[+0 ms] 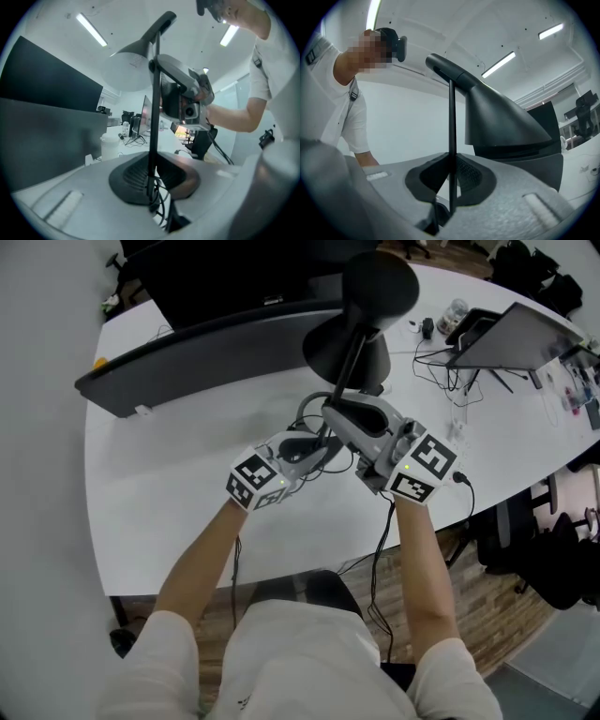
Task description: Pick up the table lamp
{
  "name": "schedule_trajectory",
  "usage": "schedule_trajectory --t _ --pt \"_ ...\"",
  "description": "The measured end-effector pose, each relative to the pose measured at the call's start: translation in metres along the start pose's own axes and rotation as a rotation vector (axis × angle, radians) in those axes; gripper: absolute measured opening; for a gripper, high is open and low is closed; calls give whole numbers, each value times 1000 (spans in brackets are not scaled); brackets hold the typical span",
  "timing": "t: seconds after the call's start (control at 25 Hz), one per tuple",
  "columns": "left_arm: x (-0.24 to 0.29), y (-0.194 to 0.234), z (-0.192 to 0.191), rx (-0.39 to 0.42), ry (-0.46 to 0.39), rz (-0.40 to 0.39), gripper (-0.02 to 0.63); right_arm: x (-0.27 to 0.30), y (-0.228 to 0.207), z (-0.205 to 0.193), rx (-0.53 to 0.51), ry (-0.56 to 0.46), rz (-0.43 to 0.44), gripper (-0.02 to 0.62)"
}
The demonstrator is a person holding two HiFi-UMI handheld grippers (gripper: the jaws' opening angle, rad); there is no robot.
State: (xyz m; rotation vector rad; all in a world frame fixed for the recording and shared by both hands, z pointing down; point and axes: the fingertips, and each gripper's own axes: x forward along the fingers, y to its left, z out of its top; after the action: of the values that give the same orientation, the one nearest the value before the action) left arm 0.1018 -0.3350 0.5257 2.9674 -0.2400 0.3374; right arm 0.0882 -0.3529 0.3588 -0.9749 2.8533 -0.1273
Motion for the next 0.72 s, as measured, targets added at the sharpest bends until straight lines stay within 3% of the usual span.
schedule_trajectory --t 0.72 --pt "-16 -39 73 27 -11 70 44 -19 33 78 -27 -17 65 34"
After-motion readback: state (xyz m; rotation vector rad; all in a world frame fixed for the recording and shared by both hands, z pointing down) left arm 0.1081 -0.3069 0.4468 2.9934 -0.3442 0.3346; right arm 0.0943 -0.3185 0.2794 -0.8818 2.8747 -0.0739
